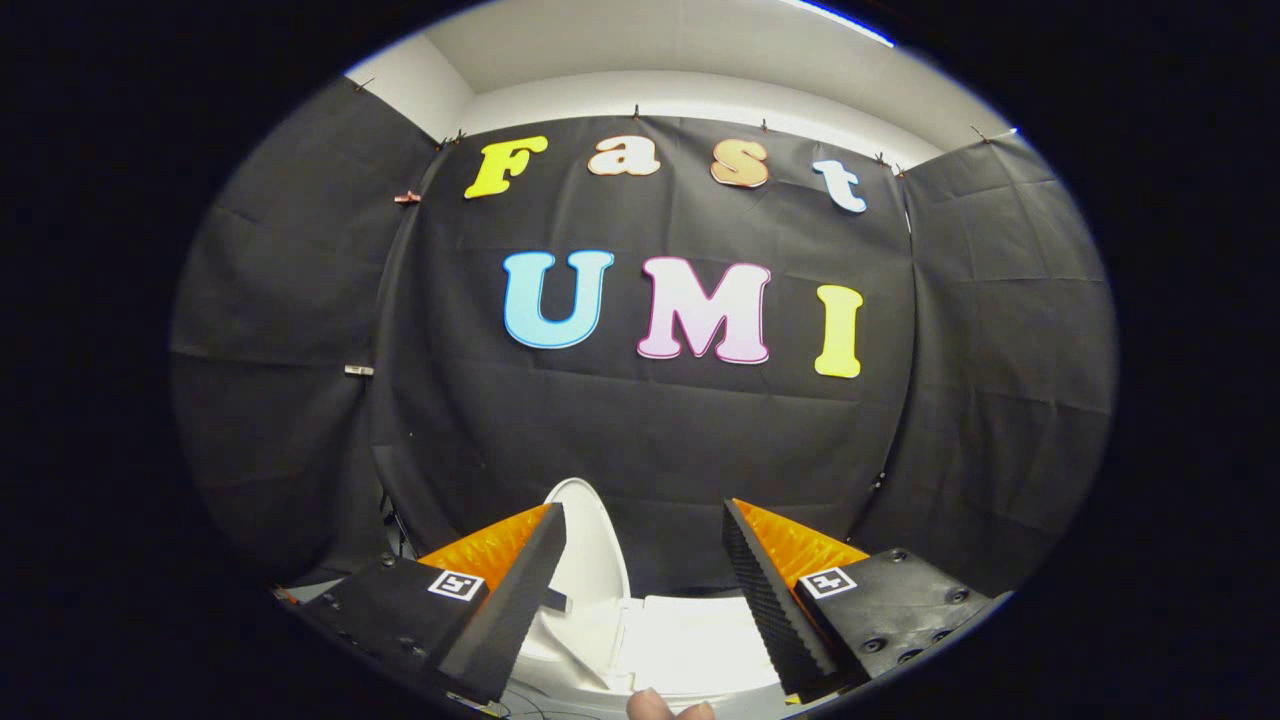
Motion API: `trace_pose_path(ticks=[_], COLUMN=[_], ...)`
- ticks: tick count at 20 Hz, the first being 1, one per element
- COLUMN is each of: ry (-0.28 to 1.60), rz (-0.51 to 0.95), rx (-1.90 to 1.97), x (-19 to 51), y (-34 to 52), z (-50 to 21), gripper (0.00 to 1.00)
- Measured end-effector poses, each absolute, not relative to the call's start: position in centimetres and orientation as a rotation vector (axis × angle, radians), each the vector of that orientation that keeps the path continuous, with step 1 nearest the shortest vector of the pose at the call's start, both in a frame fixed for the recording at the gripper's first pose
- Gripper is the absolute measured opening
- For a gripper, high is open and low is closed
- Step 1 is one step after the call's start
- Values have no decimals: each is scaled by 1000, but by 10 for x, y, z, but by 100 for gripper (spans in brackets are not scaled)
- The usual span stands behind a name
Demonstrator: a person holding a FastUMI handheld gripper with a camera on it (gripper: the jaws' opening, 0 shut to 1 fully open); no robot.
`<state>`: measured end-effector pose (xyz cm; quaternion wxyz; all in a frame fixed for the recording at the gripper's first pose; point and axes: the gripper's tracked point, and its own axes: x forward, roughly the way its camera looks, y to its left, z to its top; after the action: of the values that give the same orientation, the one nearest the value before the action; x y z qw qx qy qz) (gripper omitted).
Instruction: Open the toilet lid.
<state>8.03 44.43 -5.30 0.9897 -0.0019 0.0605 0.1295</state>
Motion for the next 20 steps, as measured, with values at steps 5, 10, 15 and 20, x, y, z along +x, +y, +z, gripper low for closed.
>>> trace_pose_path(ticks=[5, 10, 15, 20], ry=[67, 46, 46, 37], rz=[237, 228, 207, 173], rx=[0, 15, 52, 55], x=[76, 69, 66, 60], y=[395, 346, 287, 225], z=[-21, -4, 1, -2], gripper=[98, 98, 98, 98])
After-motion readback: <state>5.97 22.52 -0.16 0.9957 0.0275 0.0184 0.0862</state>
